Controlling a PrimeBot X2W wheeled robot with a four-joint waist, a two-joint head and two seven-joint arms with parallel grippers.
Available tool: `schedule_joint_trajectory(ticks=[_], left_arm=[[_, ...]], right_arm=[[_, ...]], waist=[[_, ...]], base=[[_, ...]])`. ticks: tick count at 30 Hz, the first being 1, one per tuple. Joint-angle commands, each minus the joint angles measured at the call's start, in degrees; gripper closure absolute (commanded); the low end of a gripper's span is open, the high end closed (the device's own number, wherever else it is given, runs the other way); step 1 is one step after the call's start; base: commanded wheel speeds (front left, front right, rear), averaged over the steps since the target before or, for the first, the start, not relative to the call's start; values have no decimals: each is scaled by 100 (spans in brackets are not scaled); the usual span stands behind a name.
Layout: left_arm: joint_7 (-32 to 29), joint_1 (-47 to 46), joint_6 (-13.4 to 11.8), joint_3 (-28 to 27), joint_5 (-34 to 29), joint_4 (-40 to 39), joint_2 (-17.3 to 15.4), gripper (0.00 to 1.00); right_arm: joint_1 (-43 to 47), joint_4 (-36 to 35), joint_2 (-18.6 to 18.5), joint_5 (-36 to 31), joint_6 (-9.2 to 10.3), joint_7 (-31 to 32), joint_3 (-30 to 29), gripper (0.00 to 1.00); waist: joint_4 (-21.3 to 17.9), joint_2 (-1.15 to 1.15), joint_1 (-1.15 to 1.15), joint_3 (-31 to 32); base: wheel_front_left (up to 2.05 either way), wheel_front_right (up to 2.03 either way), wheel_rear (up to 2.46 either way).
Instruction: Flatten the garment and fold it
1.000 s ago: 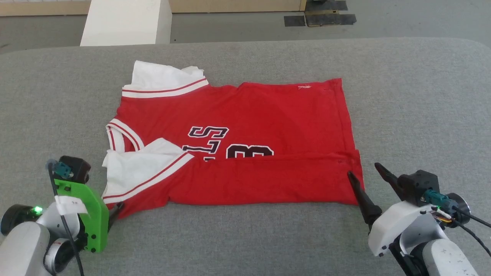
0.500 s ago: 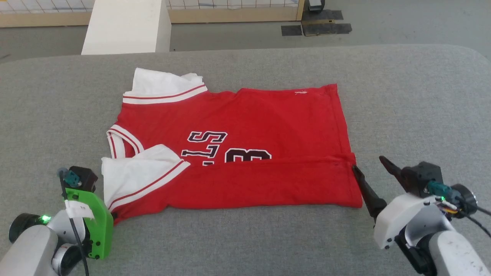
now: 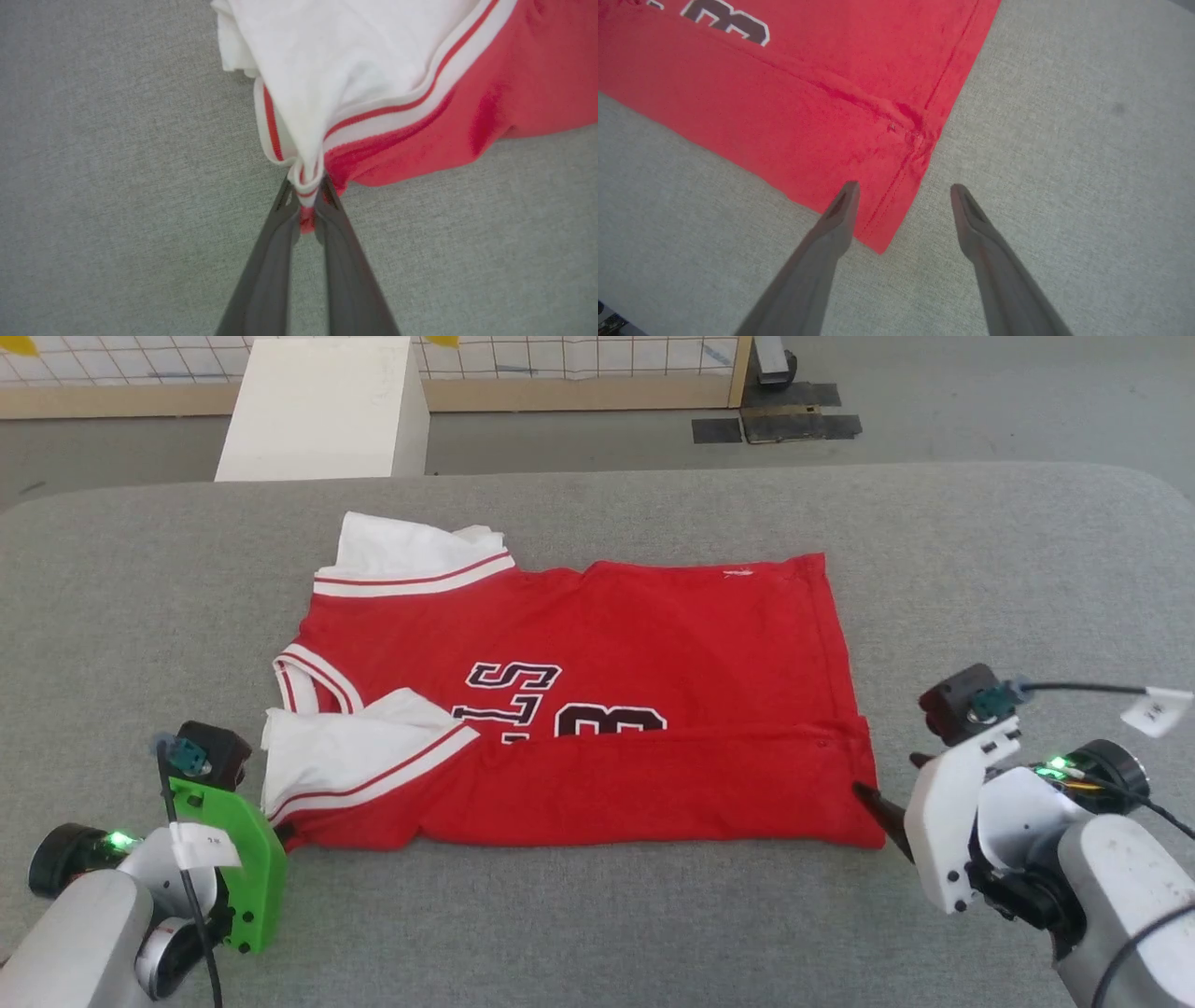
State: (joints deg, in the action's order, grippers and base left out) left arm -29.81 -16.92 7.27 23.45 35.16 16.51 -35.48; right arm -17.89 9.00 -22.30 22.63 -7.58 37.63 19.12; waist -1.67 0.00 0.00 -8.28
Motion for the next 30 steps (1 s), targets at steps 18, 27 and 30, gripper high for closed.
schedule_joint_trajectory(ticks=[18, 27, 30], left_arm=[[226, -274, 14, 185, -106, 121, 51, 100], [370, -224, -38, 212, -132, 308, 52, 100], [490, -191, -70, 192, -141, 302, 50, 100]], right_arm=[[-806, 2252, 416, 467, 9, 115, 993, 7], [-1009, 2308, 339, 599, 9, -796, 1058, 100], [-927, 2099, 210, 601, 9, -1108, 1060, 100]], waist=[[145, 0, 0, -226], [63, 0, 0, -83], [63, 0, 0, 88]], base=[[0, 0, 0], [0, 0, 0], [0, 0, 0]])
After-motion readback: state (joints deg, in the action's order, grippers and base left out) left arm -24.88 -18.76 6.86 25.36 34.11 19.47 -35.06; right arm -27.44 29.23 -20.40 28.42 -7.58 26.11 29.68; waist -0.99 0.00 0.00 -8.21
